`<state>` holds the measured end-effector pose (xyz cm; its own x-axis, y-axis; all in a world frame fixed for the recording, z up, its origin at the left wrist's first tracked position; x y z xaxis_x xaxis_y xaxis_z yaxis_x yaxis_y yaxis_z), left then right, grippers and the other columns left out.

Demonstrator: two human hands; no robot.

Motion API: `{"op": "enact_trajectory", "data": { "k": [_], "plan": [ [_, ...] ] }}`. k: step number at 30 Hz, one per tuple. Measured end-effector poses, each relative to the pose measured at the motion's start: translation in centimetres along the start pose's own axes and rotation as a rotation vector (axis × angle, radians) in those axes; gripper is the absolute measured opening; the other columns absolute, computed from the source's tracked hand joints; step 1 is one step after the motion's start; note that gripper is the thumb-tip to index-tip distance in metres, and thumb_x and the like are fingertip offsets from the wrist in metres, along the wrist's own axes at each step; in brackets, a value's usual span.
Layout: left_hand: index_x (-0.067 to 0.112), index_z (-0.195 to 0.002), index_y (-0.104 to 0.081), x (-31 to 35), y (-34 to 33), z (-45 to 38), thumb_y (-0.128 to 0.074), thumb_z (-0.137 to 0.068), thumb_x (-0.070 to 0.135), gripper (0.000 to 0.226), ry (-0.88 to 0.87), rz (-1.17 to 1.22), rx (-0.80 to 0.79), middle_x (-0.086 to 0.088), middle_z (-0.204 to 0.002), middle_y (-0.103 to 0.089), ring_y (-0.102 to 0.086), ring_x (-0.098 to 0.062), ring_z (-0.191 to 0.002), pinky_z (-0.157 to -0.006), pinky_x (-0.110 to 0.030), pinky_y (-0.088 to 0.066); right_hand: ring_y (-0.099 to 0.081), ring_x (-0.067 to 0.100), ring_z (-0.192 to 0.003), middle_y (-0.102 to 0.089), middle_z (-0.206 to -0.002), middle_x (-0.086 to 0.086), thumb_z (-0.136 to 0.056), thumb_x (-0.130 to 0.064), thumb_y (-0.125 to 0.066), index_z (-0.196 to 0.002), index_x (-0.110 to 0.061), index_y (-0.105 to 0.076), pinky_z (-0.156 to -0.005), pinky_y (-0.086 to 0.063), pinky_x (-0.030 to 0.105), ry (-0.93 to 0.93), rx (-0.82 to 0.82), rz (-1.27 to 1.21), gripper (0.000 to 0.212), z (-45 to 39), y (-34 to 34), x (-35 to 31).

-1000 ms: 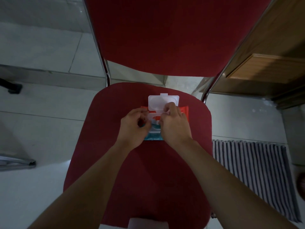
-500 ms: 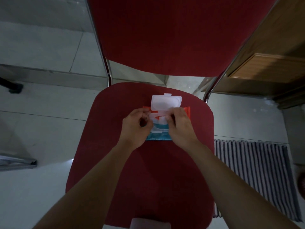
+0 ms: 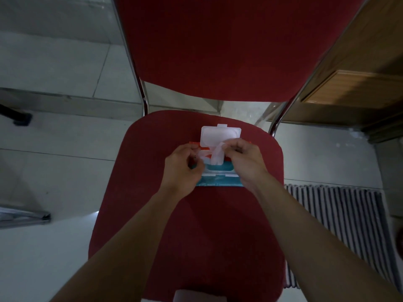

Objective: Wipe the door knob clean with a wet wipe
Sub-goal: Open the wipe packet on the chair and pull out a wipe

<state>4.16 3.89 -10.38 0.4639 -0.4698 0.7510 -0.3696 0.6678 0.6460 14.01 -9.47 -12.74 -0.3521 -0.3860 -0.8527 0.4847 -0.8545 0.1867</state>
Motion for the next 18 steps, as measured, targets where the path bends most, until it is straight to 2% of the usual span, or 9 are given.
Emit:
{"op": "enact_trajectory", "data": {
  "k": [3, 6, 8, 10, 11, 14, 17, 18],
  "plan": [
    [0.003, -0.070, -0.061, 0.0, 0.0, 0.0, -0.061, -0.077, 0.006, 0.007, 0.011, -0.015, -0.006, -0.003, -0.116, -0.064, -0.054, -0.004, -0.092, -0.072, 0.008, -0.030, -0.060, 0.016, -0.080, -0.066, -0.080, 0.003, -0.087, -0.002, -0.054, -0.071, -0.019, -0.063, -0.080, -0.050, 0.029, -0.042, 0.003, -0.056, 0.025, -0.1, 0.3, 0.5],
    [0.004, -0.070, -0.061, 0.0, 0.0, 0.0, -0.062, -0.077, 0.005, 0.007, 0.018, 0.004, -0.006, -0.003, -0.116, -0.064, -0.055, -0.004, -0.091, -0.071, 0.007, -0.032, -0.062, 0.018, -0.084, -0.068, -0.089, 0.008, -0.083, 0.001, -0.056, -0.088, -0.015, -0.062, -0.079, -0.050, 0.029, 0.007, -0.131, 0.097, 0.018, -0.1, -0.4, -0.2],
    [0.006, -0.071, -0.060, 0.1, -0.1, 0.1, -0.062, -0.078, 0.005, 0.007, 0.018, 0.014, -0.010, -0.003, -0.116, -0.063, -0.055, -0.004, -0.088, -0.069, 0.006, -0.033, -0.057, 0.009, -0.073, -0.062, -0.080, -0.001, -0.079, 0.004, -0.058, -0.095, -0.012, -0.062, -0.067, -0.047, 0.019, 0.131, -0.225, 0.294, 0.023, 0.2, -1.3, -1.6],
    [0.005, -0.071, -0.061, 0.2, -0.1, 0.2, -0.061, -0.078, 0.005, 0.007, 0.012, 0.004, -0.009, -0.002, -0.117, -0.063, -0.054, -0.004, -0.081, -0.066, 0.005, -0.034, -0.050, 0.003, -0.061, -0.057, -0.071, -0.007, -0.080, -0.001, -0.060, -0.086, -0.007, -0.066, -0.058, -0.039, 0.011, 0.284, -0.267, 0.510, 0.011, 0.6, -2.3, -3.0],
    [0.002, -0.072, -0.061, 0.2, -0.1, 0.2, -0.061, -0.078, 0.005, 0.006, 0.009, 0.001, -0.009, -0.002, -0.118, -0.063, -0.054, -0.004, -0.078, -0.065, 0.005, -0.034, -0.049, 0.002, -0.060, -0.057, -0.069, -0.006, -0.081, -0.002, -0.061, -0.081, -0.005, -0.068, -0.056, -0.038, 0.008, 0.322, -0.262, 0.531, 0.007, 0.7, -2.5, -3.3],
    [-0.002, -0.079, -0.064, 0.2, -0.3, 0.2, -0.061, -0.079, 0.005, 0.008, -0.001, -0.004, -0.022, -0.002, -0.118, -0.062, -0.051, 0.001, -0.067, -0.064, 0.004, -0.035, -0.055, 0.006, -0.066, -0.063, -0.075, 0.002, -0.080, -0.003, -0.065, -0.077, -0.005, -0.069, -0.060, -0.042, 0.006, 0.247, -0.190, 0.345, 0.006, 0.3, -2.0, -3.0],
    [-0.001, -0.078, -0.064, 0.2, -0.4, 0.2, -0.062, -0.079, 0.006, 0.007, -0.004, -0.003, -0.030, -0.003, -0.118, -0.062, -0.048, 0.005, -0.063, -0.062, 0.005, -0.034, -0.060, 0.015, -0.076, -0.066, -0.080, 0.009, -0.078, -0.001, -0.067, -0.079, -0.005, -0.070, -0.075, -0.050, 0.023, 0.096, -0.106, 0.089, 0.005, 0.0, -1.5, -1.7],
    [0.001, -0.078, -0.064, 0.1, -0.5, 0.2, -0.062, -0.079, 0.006, 0.006, -0.001, 0.000, -0.031, -0.003, -0.118, -0.062, -0.049, 0.004, -0.063, -0.062, 0.004, -0.034, -0.061, 0.016, -0.077, -0.067, -0.080, 0.010, -0.077, -0.001, -0.067, -0.078, -0.004, -0.070, -0.076, -0.052, 0.024, 0.057, -0.095, 0.012, 0.005, 0.0, -1.5, -1.5]
  ]
}}
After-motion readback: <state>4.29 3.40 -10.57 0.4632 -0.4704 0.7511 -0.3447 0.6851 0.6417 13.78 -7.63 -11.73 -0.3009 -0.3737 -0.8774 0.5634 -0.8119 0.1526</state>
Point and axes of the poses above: each hand's wrist, its own z-axis away from the middle knuckle, its own y-axis out of the back of the hand, x = y × z, the point moved 9 cm from there along -z, towards the middle knuckle
